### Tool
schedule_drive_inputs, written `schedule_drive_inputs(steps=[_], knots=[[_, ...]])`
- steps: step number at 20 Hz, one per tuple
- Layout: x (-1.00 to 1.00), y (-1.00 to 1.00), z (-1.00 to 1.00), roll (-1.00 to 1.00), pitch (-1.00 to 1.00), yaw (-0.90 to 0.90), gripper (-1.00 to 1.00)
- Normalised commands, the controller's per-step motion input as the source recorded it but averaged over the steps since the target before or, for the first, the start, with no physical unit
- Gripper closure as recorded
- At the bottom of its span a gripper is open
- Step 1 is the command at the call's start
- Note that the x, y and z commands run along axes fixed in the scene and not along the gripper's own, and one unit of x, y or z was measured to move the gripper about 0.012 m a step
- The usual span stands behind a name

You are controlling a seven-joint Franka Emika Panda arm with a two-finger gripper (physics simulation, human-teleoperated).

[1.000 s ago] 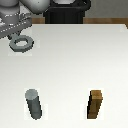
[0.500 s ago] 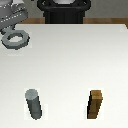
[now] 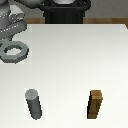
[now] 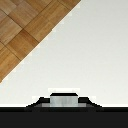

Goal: Put the loop with the handle onto the peg.

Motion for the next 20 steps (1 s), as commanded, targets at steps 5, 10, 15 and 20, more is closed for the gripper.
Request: schedule_drive_inputs(steps=[5,10,15,20], knots=[[0.40,0.47,0.00,0.00,0.00,0.00,1.00],[0.00,0.40,0.00,0.00,0.00,0.00,1.00],[0.60,0.00,0.00,0.00,0.00,0.00,1.00],[1.00,0.00,0.00,0.00,0.00,0.00,1.00]])
